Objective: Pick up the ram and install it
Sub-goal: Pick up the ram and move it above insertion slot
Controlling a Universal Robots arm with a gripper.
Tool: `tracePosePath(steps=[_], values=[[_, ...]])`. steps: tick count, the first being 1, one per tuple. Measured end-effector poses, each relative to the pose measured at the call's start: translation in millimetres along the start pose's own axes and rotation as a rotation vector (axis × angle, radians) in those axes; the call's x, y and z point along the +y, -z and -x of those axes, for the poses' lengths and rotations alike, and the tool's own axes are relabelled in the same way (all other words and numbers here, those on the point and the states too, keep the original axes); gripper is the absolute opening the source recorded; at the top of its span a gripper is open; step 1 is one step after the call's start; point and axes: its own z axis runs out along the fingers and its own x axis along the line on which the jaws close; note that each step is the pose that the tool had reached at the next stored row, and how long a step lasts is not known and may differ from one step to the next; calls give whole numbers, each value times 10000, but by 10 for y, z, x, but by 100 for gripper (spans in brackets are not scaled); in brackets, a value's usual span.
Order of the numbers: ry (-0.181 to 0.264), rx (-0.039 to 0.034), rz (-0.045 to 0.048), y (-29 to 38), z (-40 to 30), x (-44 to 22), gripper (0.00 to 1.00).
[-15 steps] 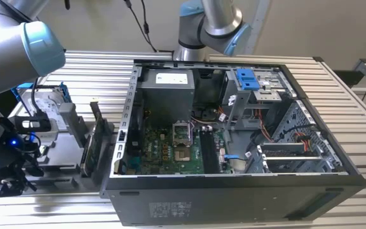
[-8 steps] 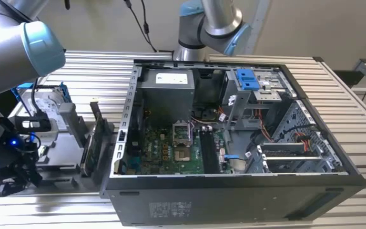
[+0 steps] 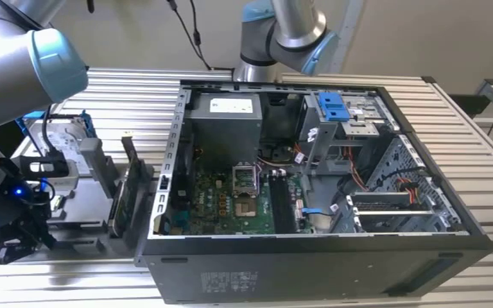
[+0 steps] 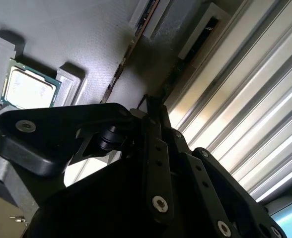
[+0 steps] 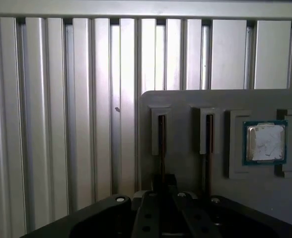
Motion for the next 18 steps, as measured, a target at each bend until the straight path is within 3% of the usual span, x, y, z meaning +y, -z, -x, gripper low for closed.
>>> tracePosePath(steps=[9, 18], values=[[0, -1, -1, 5, 0, 1, 14], [0, -5, 0, 101, 3, 0, 14]])
